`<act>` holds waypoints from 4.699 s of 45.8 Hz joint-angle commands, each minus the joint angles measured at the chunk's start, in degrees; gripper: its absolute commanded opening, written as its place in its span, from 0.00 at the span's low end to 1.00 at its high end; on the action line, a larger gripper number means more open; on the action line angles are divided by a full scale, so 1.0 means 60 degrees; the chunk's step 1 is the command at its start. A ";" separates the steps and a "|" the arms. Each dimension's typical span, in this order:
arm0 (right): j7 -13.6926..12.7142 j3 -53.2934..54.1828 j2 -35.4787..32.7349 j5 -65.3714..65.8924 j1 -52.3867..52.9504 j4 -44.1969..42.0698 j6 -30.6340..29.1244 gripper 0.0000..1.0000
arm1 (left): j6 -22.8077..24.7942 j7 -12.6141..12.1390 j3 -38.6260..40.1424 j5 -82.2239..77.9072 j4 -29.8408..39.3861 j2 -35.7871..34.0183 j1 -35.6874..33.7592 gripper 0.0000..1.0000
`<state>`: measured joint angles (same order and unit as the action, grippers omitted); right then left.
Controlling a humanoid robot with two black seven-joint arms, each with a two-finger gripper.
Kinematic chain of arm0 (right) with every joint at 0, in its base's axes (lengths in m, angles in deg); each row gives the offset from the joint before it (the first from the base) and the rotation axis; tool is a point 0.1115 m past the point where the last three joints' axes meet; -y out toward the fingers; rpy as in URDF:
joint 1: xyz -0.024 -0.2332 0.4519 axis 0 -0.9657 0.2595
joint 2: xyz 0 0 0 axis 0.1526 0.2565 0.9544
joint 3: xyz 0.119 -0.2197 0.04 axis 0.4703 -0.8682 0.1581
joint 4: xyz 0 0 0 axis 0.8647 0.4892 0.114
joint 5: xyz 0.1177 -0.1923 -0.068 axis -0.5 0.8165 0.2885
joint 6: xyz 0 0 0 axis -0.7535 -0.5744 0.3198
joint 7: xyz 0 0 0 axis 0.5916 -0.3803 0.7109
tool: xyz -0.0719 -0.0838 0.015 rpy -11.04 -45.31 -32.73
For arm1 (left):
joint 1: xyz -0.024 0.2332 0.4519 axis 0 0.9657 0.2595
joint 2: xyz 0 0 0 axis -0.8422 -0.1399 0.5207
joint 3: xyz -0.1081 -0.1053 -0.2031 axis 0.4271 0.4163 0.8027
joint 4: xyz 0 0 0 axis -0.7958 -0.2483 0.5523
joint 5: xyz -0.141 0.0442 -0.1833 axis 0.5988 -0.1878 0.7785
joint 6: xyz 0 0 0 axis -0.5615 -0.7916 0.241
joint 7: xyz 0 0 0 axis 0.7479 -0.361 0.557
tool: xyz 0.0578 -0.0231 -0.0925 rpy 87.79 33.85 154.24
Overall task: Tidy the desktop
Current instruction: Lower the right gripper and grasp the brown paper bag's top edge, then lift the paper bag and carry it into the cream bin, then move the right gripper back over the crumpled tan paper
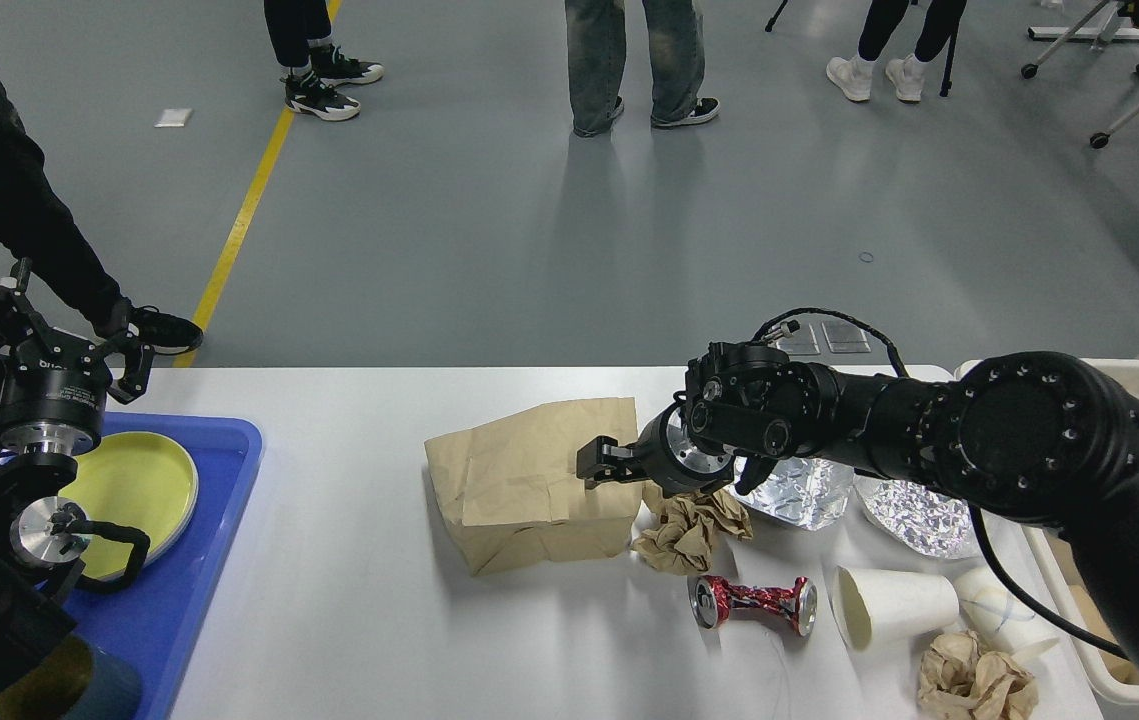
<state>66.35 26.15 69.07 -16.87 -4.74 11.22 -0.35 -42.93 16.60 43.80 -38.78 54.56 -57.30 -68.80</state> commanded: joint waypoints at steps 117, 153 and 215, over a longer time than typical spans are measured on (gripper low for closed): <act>-0.0060 0.1934 -0.9056 -0.0173 -0.0734 -0.0760 0.1273 0.00 | -0.0003 0.0000 -0.0014 -0.0001 -0.0001 0.0000 -0.0006 0.96; -0.0118 0.1861 -0.6888 -0.0320 -0.4807 -0.2826 0.4322 1.00 | -0.0003 0.0000 -0.0014 -0.0001 -0.0001 0.0000 -0.0005 0.96; -0.0250 -0.2007 -0.0983 -0.1080 0.6309 0.3778 -0.1698 1.00 | -0.0003 0.0000 -0.0014 -0.0001 -0.0001 0.0000 -0.0006 0.96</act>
<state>64.82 14.36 65.80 -20.24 28.16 25.57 -9.05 -42.95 16.60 43.72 -38.81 54.56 -57.30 -68.82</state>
